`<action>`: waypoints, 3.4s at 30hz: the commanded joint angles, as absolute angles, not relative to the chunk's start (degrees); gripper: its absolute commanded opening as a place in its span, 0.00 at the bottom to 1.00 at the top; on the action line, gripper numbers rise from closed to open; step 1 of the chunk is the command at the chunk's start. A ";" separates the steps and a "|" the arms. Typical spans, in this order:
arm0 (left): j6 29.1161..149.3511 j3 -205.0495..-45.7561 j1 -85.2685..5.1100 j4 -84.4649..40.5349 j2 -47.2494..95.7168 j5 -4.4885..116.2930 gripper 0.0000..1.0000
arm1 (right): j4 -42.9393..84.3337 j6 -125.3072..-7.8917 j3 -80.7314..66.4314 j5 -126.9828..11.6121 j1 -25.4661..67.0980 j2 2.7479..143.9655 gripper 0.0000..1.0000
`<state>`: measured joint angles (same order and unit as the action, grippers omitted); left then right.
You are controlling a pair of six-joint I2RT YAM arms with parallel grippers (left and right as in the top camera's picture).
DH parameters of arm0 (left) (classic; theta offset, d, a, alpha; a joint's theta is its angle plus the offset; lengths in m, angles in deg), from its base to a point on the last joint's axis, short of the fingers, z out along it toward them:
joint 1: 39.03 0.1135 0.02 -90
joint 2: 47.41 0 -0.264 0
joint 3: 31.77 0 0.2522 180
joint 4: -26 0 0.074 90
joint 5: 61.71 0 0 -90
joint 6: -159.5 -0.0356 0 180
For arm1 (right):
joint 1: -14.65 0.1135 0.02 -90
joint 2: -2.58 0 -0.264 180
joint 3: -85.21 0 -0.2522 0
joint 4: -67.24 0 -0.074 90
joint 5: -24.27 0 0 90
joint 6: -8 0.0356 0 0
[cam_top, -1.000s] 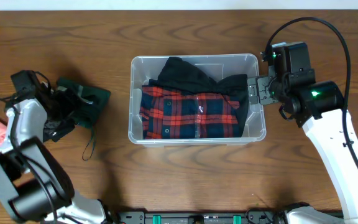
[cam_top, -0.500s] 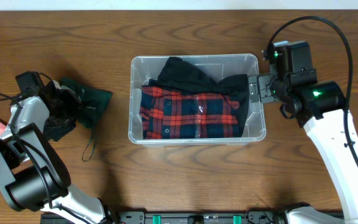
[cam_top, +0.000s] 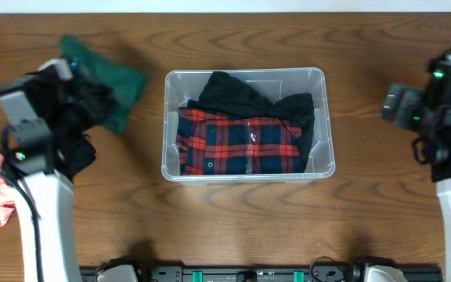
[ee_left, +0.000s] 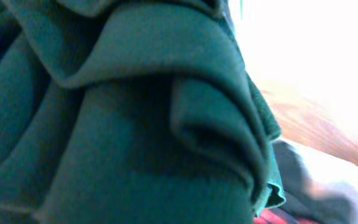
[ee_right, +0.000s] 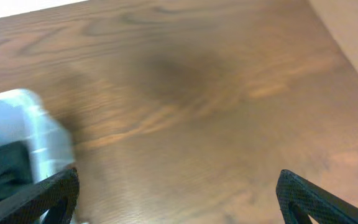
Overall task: Pack container
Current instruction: 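Place the green shirt into the bin's right side with the left gripper, then grasp the black folded garment on the left with the left gripper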
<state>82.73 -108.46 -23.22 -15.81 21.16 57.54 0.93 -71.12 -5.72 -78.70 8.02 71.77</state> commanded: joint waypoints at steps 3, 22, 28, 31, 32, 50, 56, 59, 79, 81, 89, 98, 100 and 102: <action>81.55 -109.40 -41.93 -13.52 16.94 59.81 0.06 | -0.78 -64.85 -5.81 -79.29 2.12 71.88 0.99; 79.87 -109.40 -78.34 6.44 44.83 57.67 0.06 | -1.41 -64.87 -5.81 -75.27 0.59 72.10 0.99; 79.87 -109.40 -81.51 6.35 51.22 57.65 0.06 | -1.41 -64.87 -5.81 -75.12 0.59 72.27 0.99; 79.87 -109.40 -81.18 5.83 52.35 57.65 0.52 | -1.41 -64.87 -5.81 -75.12 0.59 72.30 0.99; 79.87 -109.43 -80.66 5.56 52.16 57.65 0.79 | -1.41 -64.87 -5.81 -75.12 0.59 72.30 0.99; 81.16 -110.37 -37.88 -17.76 19.87 42.64 0.98 | -1.37 -65.35 -5.81 -74.46 0.59 72.30 0.99; 81.20 -109.78 -14.82 -22.57 23.13 40.38 0.98 | -1.32 -65.35 -5.81 -74.44 0.59 72.36 0.99; 81.38 -109.78 -5.97 -20.62 28.94 40.45 0.98 | -1.21 -65.35 -5.83 -74.24 0.70 72.36 0.99; 80.26 -109.78 4.39 -9.08 61.69 43.71 0.98 | -1.61 -67.08 -5.83 -73.83 0.85 72.36 0.99; 80.28 -109.78 4.32 -9.30 61.93 44.45 0.98 | -1.61 -67.08 -5.83 -73.83 0.85 72.36 0.99; 80.24 -109.78 4.28 -9.32 61.64 56.75 0.07 | -1.67 -67.10 -5.83 -73.83 0.85 72.36 0.99; 80.28 -109.80 -0.24 -9.95 51.11 70.22 0.06 | -1.65 -67.10 -5.83 -73.83 0.85 72.36 0.99; 80.26 -109.80 -3.26 -9.93 46.12 70.98 0.05 | -1.67 -67.08 -5.83 -73.83 0.85 72.36 0.99; 80.26 -109.80 -7.37 -9.95 40.51 71.16 0.06 | -1.67 -67.08 -5.83 -73.83 0.85 72.36 0.99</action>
